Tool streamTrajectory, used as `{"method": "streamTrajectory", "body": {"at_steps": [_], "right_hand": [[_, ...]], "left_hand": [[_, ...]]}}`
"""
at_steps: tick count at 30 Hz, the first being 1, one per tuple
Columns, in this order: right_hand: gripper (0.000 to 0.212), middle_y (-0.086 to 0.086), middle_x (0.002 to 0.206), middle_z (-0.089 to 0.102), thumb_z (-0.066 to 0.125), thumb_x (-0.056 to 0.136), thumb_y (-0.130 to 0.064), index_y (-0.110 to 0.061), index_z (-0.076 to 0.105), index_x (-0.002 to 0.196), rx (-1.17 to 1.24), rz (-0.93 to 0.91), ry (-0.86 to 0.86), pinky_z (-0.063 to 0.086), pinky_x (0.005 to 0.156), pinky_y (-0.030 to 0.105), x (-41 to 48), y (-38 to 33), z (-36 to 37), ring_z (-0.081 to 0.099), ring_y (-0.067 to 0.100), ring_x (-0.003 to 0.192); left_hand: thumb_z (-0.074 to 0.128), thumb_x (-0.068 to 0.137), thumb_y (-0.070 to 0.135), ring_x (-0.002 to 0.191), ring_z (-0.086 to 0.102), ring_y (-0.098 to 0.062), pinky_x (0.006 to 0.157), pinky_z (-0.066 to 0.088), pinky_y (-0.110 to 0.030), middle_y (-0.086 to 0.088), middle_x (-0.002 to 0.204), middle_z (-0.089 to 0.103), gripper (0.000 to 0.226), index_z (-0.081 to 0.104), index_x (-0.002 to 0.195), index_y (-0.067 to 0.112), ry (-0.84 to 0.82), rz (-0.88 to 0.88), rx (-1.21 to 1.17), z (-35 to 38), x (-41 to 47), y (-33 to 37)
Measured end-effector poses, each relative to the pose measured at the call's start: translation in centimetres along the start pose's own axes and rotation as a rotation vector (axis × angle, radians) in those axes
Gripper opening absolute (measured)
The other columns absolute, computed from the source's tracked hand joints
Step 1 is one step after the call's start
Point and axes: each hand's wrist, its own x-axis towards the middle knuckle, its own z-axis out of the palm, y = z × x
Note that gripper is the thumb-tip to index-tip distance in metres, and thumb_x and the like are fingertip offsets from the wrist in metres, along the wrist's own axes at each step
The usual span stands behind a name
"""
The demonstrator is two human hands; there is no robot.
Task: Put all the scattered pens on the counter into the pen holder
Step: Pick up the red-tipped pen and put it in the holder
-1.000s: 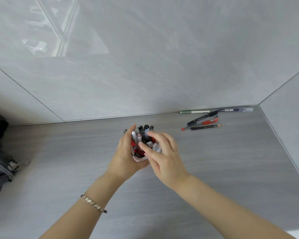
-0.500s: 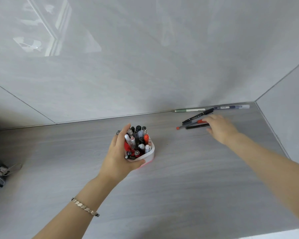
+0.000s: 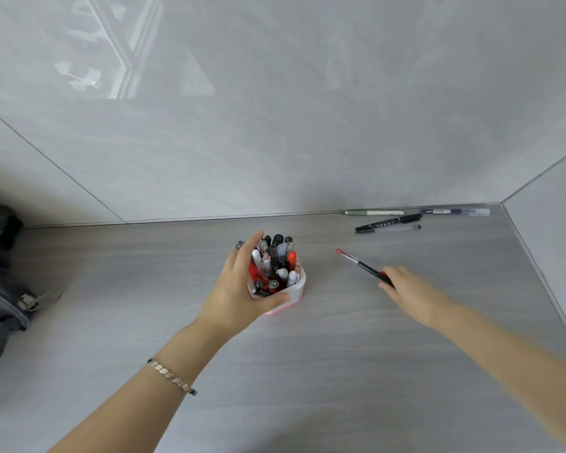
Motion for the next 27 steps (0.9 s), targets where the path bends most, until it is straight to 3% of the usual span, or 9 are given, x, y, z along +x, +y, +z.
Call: {"method": "streamTrajectory", "body": {"at_steps": [1, 3, 6, 11, 16, 19, 23, 25, 27], "right_hand": [[0.032, 0.012, 0.115, 0.059, 0.047, 0.094, -0.024, -0.008, 0.046, 0.122, 0.126, -0.006, 0.025, 0.038, 0.073, 0.026, -1.1, -0.6, -0.1, 0.058, 0.029, 0.099], [0.026, 0.004, 0.086, 0.062, 0.050, 0.093, -0.025, -0.010, 0.052, 0.114, 0.302, -0.056, 0.085, 0.031, 0.058, 0.020, -3.2, -1.9, -0.9, 0.055, 0.017, 0.074], [0.021, -0.003, 0.061, 0.047, 0.048, 0.093, -0.028, -0.011, 0.061, 0.095, 0.361, -0.124, 0.156, 0.030, 0.051, 0.021, -5.6, -3.6, -3.0, 0.038, 0.007, 0.052], [0.015, 0.003, 0.074, 0.052, 0.060, 0.086, -0.026, -0.014, 0.069, 0.088, 0.203, -0.243, 0.202, 0.032, 0.055, 0.018, -7.9, -7.8, -7.3, 0.048, 0.013, 0.062], [0.020, 0.004, 0.098, 0.046, 0.047, 0.091, -0.024, -0.014, 0.063, 0.089, -0.118, -0.229, 0.214, 0.043, 0.063, 0.035, -8.2, -13.1, -9.3, 0.055, 0.027, 0.075], [0.015, 0.008, 0.101, 0.047, 0.046, 0.090, -0.013, -0.007, 0.060, 0.087, -0.237, -0.294, 0.233, 0.043, 0.061, 0.036, -6.5, -15.6, -9.0, 0.056, 0.034, 0.081], [0.006, 0.009, 0.088, 0.054, 0.057, 0.086, -0.015, -0.009, 0.056, 0.085, -0.043, -0.409, 0.319, 0.037, 0.063, 0.033, -3.5, -18.0, -7.0, 0.057, 0.035, 0.091], [0.019, 0.012, 0.098, 0.064, 0.056, 0.087, -0.018, -0.009, 0.061, 0.103, 0.079, -0.458, 0.388, 0.047, 0.067, 0.036, -2.7, -17.8, -5.1, 0.062, 0.033, 0.091], [0.032, 0.014, 0.100, 0.063, 0.047, 0.087, -0.025, -0.008, 0.060, 0.112, 0.114, -0.508, 0.443, 0.056, 0.058, 0.040, -2.5, -17.1, -3.3, 0.066, 0.032, 0.080]], "left_hand": [[0.079, 0.067, 0.022, 0.116, 0.033, 0.004, 0.095, 0.028, -0.019, 0.013, 0.124, 0.036, 0.085, 0.021, 0.123, 0.050, 0.021, 0.006, -0.018, -0.1, 0.0, 0.0], [0.073, 0.074, 0.023, 0.112, 0.037, 0.000, 0.094, 0.029, -0.019, 0.009, 0.122, 0.039, 0.071, 0.026, 0.118, 0.053, 0.071, 0.015, -0.038, -0.3, 0.3, 0.0], [0.066, 0.080, 0.021, 0.110, 0.042, -0.010, 0.091, 0.034, -0.024, 0.008, 0.117, 0.040, 0.056, 0.035, 0.115, 0.052, 0.100, 0.003, -0.069, -0.6, 1.1, -0.1], [0.062, 0.083, 0.024, 0.106, 0.042, -0.007, 0.085, 0.038, -0.025, 0.008, 0.118, 0.041, 0.049, 0.043, 0.126, 0.038, 0.063, 0.019, -0.028, -0.8, 1.5, -0.4], [0.055, 0.088, 0.025, 0.127, 0.035, -0.008, 0.103, 0.036, -0.029, 0.004, 0.140, 0.035, 0.050, 0.036, 0.132, 0.038, 0.015, 0.044, -0.037, -1.1, 1.0, -0.5], [0.055, 0.088, 0.023, 0.130, 0.033, -0.008, 0.112, 0.032, -0.036, 0.008, 0.134, 0.038, 0.049, 0.034, 0.128, 0.043, 0.009, 0.039, -0.108, -1.1, 0.4, -0.8], [0.060, 0.085, 0.019, 0.129, 0.034, -0.007, 0.113, 0.029, -0.031, 0.009, 0.130, 0.040, 0.056, 0.035, 0.134, 0.029, -0.021, 0.047, -0.155, -1.1, -0.1, -1.1], [0.063, 0.083, 0.019, 0.131, 0.032, -0.006, 0.113, 0.028, -0.030, 0.009, 0.133, 0.039, 0.060, 0.034, 0.135, 0.030, -0.031, 0.060, -0.184, -1.1, -0.3, -1.1], [0.067, 0.080, 0.021, 0.133, 0.029, -0.005, 0.114, 0.029, -0.035, 0.012, 0.136, 0.037, 0.063, 0.034, 0.134, 0.031, -0.040, 0.071, -0.193, -1.2, -0.3, -1.3]]}}
